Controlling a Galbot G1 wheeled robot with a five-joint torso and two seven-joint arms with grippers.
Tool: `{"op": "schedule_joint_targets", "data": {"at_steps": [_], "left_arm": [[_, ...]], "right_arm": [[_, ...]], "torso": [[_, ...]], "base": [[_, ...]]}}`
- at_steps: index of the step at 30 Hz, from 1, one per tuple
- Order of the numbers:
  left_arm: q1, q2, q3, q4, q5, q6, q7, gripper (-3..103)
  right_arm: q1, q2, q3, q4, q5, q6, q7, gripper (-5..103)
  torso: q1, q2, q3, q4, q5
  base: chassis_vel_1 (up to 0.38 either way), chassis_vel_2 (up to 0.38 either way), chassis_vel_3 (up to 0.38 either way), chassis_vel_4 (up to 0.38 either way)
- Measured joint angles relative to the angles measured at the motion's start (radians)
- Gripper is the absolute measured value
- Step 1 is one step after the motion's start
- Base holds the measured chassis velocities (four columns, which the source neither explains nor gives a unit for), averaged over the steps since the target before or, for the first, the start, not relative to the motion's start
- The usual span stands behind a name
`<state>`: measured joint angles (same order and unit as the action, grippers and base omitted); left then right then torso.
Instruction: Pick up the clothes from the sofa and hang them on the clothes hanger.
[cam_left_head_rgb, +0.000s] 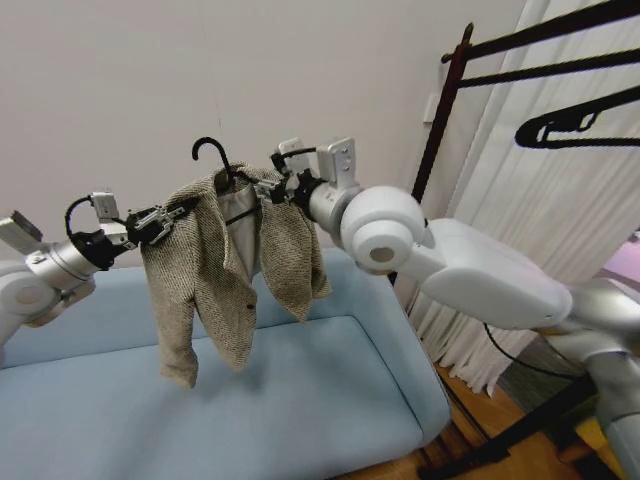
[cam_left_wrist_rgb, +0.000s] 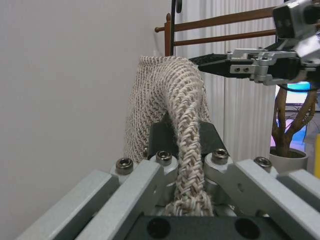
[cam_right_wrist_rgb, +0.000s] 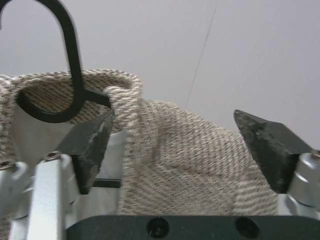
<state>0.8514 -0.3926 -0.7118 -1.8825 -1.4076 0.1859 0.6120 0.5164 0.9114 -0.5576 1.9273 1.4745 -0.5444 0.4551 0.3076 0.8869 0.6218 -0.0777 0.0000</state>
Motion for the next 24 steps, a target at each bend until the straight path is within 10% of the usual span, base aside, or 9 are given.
{"op": "schedule_joint_targets", "data": {"at_steps": [5,9,24], "left_arm": [[0.002,0.012,-0.005,0.010,0.006,0.010,0.041,4],[0.002,0.014,-0.005,0.018,0.020,0.012,0.066,4],[0.004,0.025,-0.013,0.009,0.051,0.015,0.145,4]], "right_arm": [[0.083,-0.097,-0.046,-0.210,-0.121,-0.030,-0.555,97],[0.115,-0.093,-0.069,-0.307,-0.238,-0.036,-0.762,100],[0.377,-0.070,-0.362,-0.341,-0.112,-0.146,-0.868,100]], "torso": [[0.000,0.000,0.000,-0.0008,0.0005],[0.000,0.000,0.000,-0.0004,0.0005],[0.000,0.000,0.000,-0.0003,0.0000]], "base": [[0.000,0.000,0.000,0.000],[0.000,0.000,0.000,0.000],[0.000,0.000,0.000,0.000]]}}
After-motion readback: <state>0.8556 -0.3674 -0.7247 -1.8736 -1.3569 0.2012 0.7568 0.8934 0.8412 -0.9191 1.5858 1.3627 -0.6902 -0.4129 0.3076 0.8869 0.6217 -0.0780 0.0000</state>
